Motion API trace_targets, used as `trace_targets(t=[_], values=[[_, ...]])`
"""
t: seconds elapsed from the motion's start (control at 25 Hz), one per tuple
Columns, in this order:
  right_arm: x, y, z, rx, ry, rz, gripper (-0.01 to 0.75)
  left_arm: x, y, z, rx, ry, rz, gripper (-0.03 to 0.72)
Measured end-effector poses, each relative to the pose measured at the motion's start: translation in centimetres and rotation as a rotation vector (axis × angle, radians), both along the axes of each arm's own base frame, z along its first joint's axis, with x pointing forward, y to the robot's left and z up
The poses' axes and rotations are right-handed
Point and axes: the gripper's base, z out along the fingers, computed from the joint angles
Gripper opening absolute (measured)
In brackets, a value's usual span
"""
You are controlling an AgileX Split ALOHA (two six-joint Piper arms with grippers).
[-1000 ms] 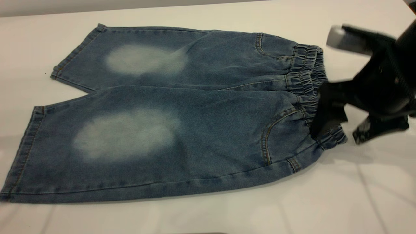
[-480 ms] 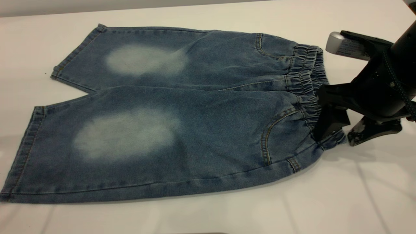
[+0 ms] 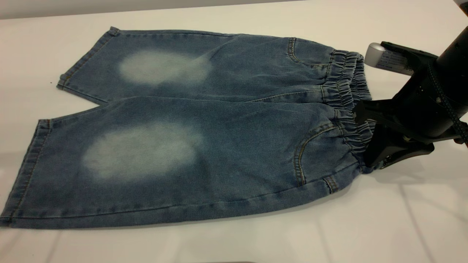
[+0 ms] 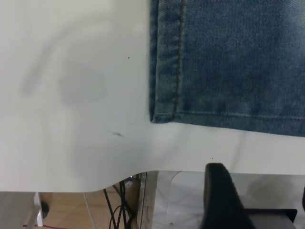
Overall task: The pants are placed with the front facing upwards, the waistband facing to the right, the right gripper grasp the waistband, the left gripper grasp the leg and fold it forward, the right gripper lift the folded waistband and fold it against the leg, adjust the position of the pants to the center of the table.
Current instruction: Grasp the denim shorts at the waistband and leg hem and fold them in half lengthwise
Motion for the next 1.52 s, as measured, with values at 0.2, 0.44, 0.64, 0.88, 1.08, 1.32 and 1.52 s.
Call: trace_targets(t=[0.2, 0.44, 0.64, 0.88, 1.08, 1.32, 1.52], values=[[0.0, 0.1, 0.3, 0.007, -0.005, 0.008, 0.038, -0.2, 0.1, -0.1, 0.006, 0.018, 0.001, 0.359], [0.1, 0.2, 2.0, 0.02, -0.05, 0.044, 0.038, -1.7, 0.1, -1.4, 0.012, 0.075, 0.01, 0.359], [0.0, 0.2, 2.2, 0.027, -0.045, 0.059, 0.038, -1.7, 0.6, -1.9, 0.075, 0.028, -0.027, 0.359], [0.0, 0.3, 2.2, 0.028, -0.045, 0.069, 0.038, -1.8, 0.8, -2.8, 0.094, 0.019, -0.023, 0.359], [0.0, 0.3, 2.2, 0.027, -0.046, 0.075, 0.038, -1.4, 0.8, -5.4, 0.097, 0.056, -0.03, 0.359], [0.0, 0.3, 2.2, 0.026, -0.05, 0.087, 0.038, -1.2, 0.9, -9.1, 0.109, 0.146, -0.056, 0.403], [0.0, 0.3, 2.2, 0.025, -0.051, 0.09, 0.038, -0.9, 0.9, -11.1, 0.106, 0.157, -0.061, 0.472]])
